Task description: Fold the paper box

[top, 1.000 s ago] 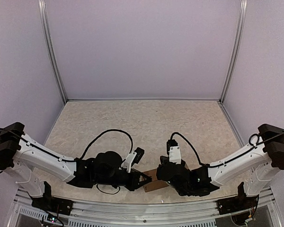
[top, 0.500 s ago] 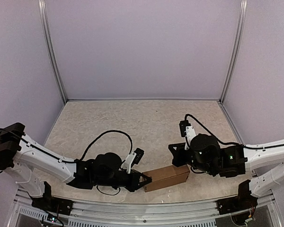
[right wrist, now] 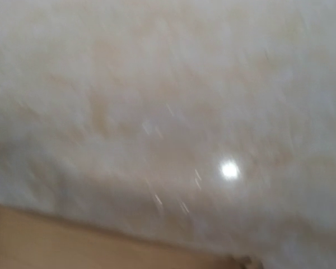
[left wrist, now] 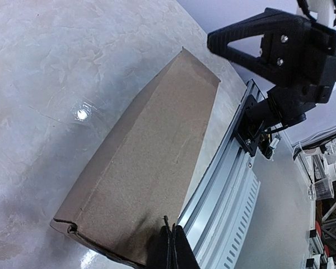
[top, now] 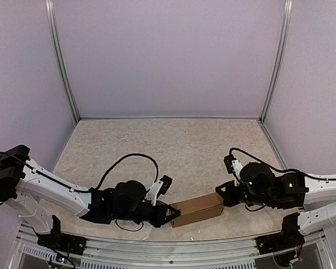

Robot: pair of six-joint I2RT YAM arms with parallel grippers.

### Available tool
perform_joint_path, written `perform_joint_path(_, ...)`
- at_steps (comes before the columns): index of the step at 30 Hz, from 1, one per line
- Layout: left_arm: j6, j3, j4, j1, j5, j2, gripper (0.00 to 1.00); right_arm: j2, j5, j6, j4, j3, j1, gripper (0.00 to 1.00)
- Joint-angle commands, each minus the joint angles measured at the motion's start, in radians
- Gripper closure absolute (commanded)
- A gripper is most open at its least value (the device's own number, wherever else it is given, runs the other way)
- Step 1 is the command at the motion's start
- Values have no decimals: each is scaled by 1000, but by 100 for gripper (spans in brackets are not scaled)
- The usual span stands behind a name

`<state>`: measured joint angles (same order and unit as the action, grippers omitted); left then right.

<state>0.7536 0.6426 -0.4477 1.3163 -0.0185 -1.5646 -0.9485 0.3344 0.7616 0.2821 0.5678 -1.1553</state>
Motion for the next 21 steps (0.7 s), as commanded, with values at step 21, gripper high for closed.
perform_joint_path(21,-64,59,272,6,48,5,100,8,-47,22,64,-11,11,100)
